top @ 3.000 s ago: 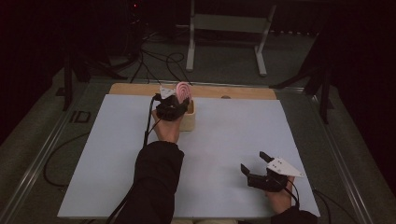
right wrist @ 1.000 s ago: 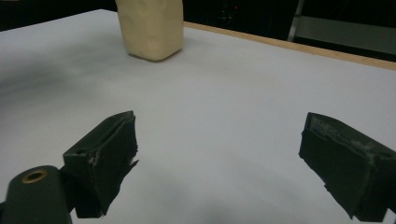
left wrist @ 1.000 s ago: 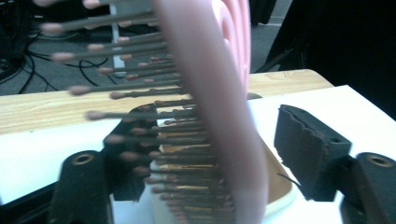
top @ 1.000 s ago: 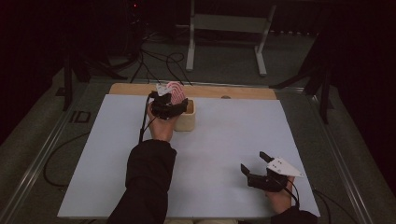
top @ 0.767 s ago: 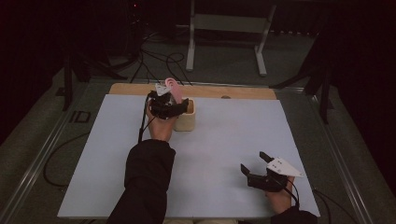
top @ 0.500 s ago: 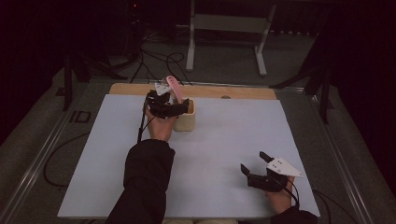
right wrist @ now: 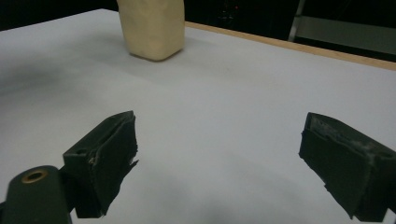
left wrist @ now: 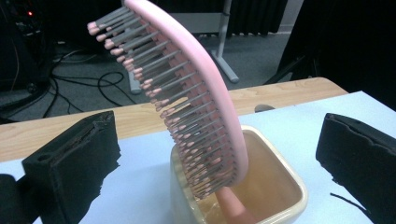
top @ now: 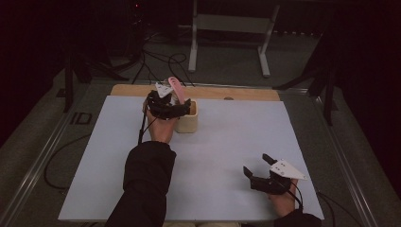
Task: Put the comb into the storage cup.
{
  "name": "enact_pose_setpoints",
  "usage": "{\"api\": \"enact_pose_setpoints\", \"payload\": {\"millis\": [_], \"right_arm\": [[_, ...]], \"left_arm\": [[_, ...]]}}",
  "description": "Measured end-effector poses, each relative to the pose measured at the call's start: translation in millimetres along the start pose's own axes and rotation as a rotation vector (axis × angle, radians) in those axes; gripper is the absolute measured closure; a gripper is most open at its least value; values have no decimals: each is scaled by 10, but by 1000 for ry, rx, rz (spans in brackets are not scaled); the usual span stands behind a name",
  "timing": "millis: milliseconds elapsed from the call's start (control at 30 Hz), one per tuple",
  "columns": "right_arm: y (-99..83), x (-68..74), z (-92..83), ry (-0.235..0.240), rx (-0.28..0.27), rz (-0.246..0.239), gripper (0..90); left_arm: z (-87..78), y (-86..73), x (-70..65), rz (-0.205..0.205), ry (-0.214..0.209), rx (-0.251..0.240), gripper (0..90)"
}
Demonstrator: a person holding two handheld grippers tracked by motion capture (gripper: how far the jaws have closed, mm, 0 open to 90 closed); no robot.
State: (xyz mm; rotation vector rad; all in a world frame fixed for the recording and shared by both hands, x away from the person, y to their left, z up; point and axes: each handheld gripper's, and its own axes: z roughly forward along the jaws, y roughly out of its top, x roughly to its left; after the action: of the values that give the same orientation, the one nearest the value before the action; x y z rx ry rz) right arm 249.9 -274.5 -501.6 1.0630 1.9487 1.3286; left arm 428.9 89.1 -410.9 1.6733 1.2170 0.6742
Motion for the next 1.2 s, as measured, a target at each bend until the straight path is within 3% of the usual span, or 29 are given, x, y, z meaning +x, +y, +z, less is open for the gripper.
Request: {"api": "enact_pose_setpoints", "payload": {"millis": [233, 600, 867, 1200], "right_arm": [[-4, -3, -7, -3, 1, 3, 111], [-8, -6, -17, -5, 1, 4, 110], [-8, -2, -17, -5, 2, 4, 111], [-9, -3, -16, -5, 3, 4, 111]], "left_arm": [[-55, 38, 18, 15, 6, -14, 0], [-173, 95, 29, 76, -6, -8, 0], [-283, 122, 31, 87, -38, 0, 0], [-371, 89, -3, 156, -71, 41, 0]]}}
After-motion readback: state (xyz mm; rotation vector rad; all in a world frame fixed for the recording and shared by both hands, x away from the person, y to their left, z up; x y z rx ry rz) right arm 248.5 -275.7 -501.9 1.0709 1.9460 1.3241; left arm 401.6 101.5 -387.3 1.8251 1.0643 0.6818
